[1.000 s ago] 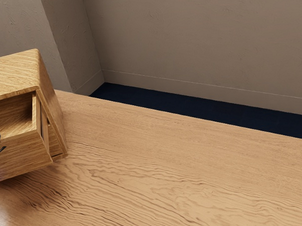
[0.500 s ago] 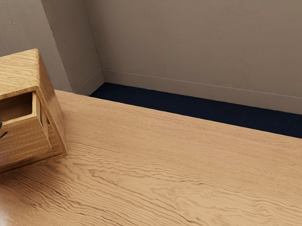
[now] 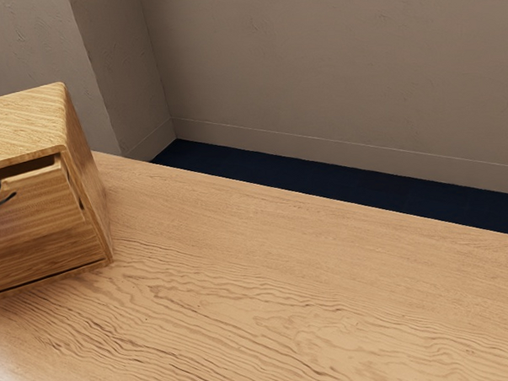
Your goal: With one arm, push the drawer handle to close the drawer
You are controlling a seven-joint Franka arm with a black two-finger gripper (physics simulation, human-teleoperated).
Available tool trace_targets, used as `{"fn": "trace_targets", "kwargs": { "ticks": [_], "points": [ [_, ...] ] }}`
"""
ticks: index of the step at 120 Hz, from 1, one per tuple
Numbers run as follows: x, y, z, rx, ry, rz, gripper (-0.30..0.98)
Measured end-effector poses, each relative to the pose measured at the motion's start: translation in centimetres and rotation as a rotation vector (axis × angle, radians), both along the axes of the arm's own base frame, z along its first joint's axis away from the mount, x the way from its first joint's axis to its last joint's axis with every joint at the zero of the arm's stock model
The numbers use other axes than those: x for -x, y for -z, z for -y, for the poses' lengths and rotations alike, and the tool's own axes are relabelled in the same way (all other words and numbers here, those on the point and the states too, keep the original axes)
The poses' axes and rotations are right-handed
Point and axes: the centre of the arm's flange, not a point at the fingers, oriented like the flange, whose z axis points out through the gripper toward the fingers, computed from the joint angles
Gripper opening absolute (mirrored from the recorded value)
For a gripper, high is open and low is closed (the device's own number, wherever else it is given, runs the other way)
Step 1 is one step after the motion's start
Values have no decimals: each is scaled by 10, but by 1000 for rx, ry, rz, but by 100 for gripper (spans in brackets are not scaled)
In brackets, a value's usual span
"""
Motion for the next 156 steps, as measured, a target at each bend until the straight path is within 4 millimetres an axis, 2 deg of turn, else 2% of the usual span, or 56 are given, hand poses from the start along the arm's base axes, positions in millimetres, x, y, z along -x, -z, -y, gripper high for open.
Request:
{"fn": "trace_targets", "kwargs": {
  "ticks": [20,34,65,93,112,122,130,136,156],
  "points": [
    [-7,-8,-5,-8,25,20,-10],
    [-10,-5,-15,-9,30,19,-10],
    [-27,-10,-26,-15,68,40,-10],
    [-40,-1,-42,-18,92,34,-10],
    [-43,1,-36,-12,126,28,-10],
    [-44,3,-16,10,167,14,-10],
    [-46,-9,12,24,215,16,-10],
    [-48,-18,43,31,258,2,-10],
    [-55,-94,205,-66,423,-21,-10]
  ]
}}
